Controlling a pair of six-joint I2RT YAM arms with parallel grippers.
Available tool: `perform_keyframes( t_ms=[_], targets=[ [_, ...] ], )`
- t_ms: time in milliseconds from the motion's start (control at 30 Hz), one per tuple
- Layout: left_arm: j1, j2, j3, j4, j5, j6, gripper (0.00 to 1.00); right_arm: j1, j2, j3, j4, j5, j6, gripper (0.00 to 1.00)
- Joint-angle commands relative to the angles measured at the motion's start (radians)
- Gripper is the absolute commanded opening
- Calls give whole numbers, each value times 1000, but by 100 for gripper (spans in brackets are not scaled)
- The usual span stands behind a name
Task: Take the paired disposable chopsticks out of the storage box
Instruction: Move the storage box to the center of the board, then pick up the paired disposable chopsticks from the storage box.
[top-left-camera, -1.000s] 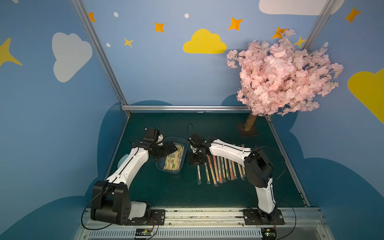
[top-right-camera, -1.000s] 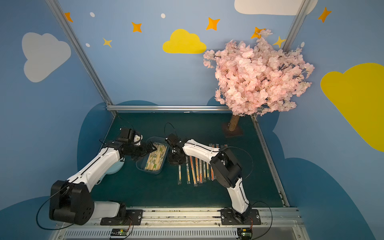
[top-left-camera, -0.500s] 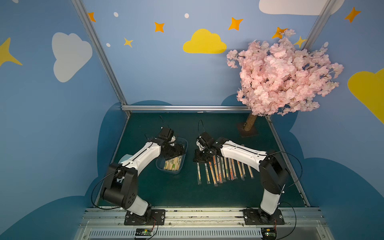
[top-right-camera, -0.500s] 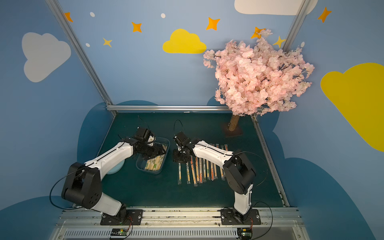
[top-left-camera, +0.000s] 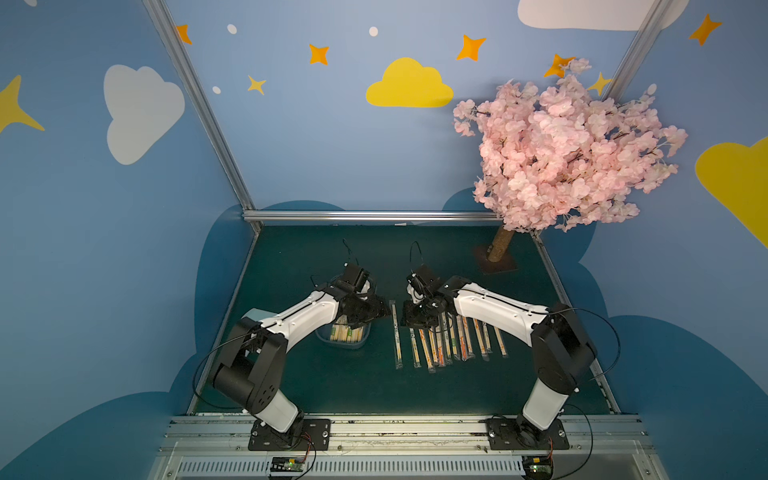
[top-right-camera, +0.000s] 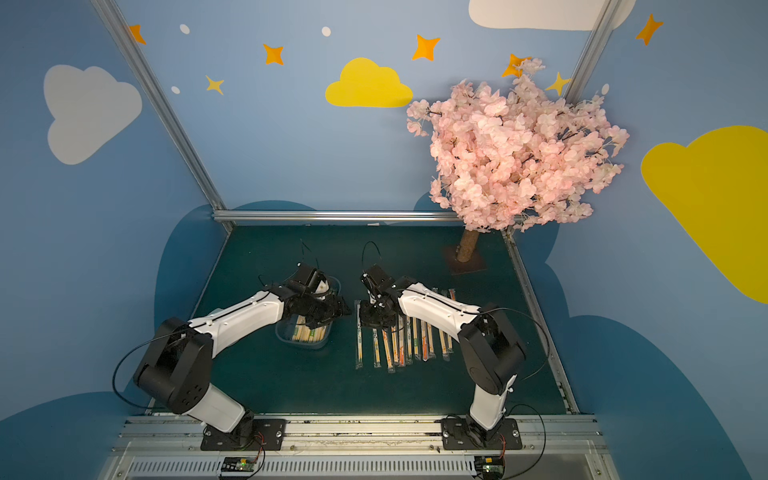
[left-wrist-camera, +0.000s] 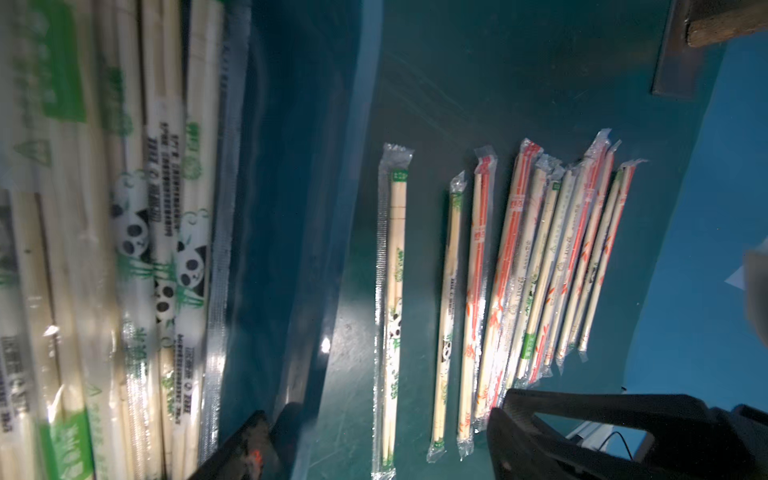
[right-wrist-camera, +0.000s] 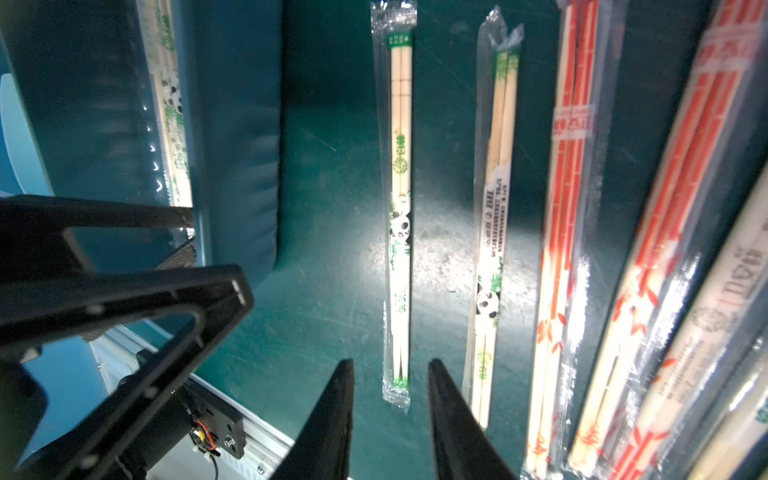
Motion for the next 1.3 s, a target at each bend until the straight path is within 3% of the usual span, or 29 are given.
perform_keyframes(
  t_ms=[0,200,367,433,567,767,1000,1267],
  targets=[
    [-8,26,49,40,35,-25,82,-4,-33,-14,-27,22,11,33],
    [14,34,132,-94,-50,77,85,4,-44,-18,-24,22,28,33],
    [91,5,139,-183,-153,169,84,21,-70,-28,6,18,49,33],
    [130,0,129,-199,-155,199,81,24,-87,-50,49,10,70,33],
    [177,10,124,-225,-183,251,61,30,-123,-120,182,-5,126,33],
    [197,51,152,-260,-243,298,46,42,-175,-189,276,25,143,33],
    [193,150,232,-338,-294,339,36,47,-165,-186,283,20,137,33],
    [133,193,257,-296,-275,308,35,52,-142,-166,260,21,119,33]
  ],
)
